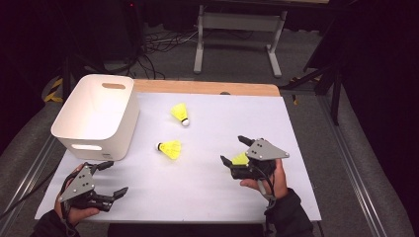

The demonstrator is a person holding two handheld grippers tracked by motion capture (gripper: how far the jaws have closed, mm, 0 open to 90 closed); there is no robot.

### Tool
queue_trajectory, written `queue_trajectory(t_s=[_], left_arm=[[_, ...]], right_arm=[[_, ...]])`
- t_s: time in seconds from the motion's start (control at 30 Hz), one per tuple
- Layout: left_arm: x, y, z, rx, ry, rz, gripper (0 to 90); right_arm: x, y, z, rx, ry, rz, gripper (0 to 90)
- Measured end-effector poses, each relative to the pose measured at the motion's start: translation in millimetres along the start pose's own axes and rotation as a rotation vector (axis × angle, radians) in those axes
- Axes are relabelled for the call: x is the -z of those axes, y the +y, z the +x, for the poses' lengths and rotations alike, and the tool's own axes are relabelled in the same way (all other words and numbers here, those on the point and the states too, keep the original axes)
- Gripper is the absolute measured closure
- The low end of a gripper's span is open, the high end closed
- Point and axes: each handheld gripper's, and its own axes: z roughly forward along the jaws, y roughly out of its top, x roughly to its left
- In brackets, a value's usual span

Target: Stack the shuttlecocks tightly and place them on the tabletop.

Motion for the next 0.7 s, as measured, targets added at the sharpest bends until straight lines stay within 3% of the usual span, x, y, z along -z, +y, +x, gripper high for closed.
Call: queue_trajectory(t_s=[0.2,0.33,0.37,0.53,0.63,0.7], left_arm=[[-2.5,0.1,-1.5,-0.002,-0.004,-0.002,7.6],[-2.9,1.0,-1.1,-0.007,-0.008,-0.005,7.5],[-2.8,1.1,-0.7,-0.010,-0.009,-0.006,7.5],[-3.6,0.4,1.0,-0.007,-0.007,-0.007,7.3],[-2.1,0.0,0.9,-0.005,-0.007,-0.004,7.3],[-2.0,-0.3,-0.3,-0.009,-0.004,-0.007,7.3]], right_arm=[[-21.2,19.9,2.5,0.022,0.025,0.016,19.7],[-31.3,28.9,-1.6,0.018,0.059,0.031,21.1],[-37.7,38.0,-7.8,0.010,0.067,0.011,22.0],[-49.7,51.0,-13.9,0.020,0.053,0.009,21.8],[-64.9,59.4,-17.5,0.016,0.054,0.025,21.5],[-84.9,67.8,-19.2,0.021,0.048,0.063,21.1]])
